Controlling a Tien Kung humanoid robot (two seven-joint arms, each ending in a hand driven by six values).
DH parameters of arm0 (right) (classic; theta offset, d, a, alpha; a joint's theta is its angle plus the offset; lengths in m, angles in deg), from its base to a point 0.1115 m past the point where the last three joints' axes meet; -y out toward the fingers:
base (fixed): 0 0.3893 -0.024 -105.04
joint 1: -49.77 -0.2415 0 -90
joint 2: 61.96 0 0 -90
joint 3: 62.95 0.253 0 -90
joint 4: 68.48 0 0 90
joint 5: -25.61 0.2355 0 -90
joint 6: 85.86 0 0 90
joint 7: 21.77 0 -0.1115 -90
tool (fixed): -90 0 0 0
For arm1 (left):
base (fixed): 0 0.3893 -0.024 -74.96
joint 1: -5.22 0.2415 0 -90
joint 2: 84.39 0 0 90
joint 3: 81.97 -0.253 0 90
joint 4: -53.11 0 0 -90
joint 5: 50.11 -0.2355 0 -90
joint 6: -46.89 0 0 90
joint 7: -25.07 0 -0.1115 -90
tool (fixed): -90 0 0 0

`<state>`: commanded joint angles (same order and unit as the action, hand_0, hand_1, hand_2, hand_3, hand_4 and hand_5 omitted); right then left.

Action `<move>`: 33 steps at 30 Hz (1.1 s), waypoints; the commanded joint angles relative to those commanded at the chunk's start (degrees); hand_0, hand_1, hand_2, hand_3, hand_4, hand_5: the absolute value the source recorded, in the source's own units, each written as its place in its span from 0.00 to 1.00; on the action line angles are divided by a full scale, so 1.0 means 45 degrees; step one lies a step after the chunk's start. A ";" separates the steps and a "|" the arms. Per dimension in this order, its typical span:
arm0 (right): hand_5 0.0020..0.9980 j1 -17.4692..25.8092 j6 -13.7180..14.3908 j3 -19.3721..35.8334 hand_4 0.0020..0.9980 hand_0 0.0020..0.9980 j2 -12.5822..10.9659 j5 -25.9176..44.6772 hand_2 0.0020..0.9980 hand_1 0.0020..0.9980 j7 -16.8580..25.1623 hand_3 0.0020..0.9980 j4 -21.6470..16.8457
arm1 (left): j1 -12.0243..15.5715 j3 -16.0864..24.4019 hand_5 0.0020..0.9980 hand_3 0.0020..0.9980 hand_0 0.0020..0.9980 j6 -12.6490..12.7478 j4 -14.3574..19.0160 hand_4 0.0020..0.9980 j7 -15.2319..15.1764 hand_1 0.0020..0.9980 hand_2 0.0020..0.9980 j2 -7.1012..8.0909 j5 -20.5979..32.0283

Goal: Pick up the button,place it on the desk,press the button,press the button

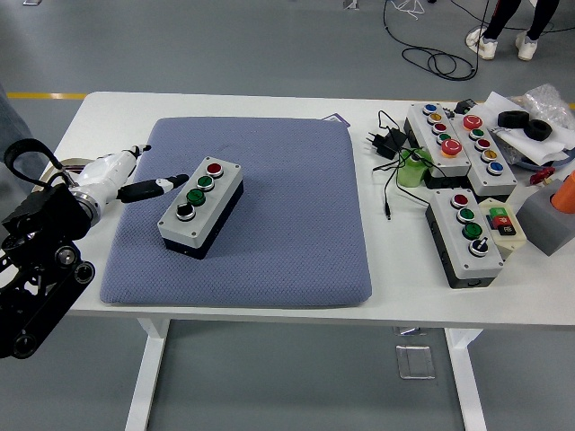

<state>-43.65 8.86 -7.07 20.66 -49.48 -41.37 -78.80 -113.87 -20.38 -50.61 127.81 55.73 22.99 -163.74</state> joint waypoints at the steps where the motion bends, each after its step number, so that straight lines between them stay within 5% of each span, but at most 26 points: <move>1: 0.23 -0.0005 0.0004 -0.0004 0.31 0.64 0.0001 0.0015 0.62 0.47 0.0001 0.57 0.0000 | 0.0004 -0.0003 1.00 1.00 0.99 -0.0043 0.0025 1.00 0.0061 1.00 1.00 -0.0056 0.0037; 14: 0.23 -0.0073 0.0015 -0.0041 0.31 0.64 -0.0009 0.0065 0.62 0.47 0.0027 0.56 0.0000 | -0.0131 -0.0396 1.00 1.00 0.94 -0.0401 0.0149 1.00 0.0725 1.00 1.00 -0.0910 0.0177; 33: 0.23 -0.0158 0.0007 0.0013 0.31 0.64 -0.0028 -0.0010 0.61 0.46 0.0022 0.57 0.0000 | -0.0278 -0.0884 0.97 1.00 0.91 -0.0614 -0.0838 1.00 0.1400 1.00 1.00 -0.1921 -0.1731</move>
<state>-44.36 8.89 -7.01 20.54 -49.52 -41.27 -78.80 -115.12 -24.36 -53.37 124.04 62.03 14.34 -171.53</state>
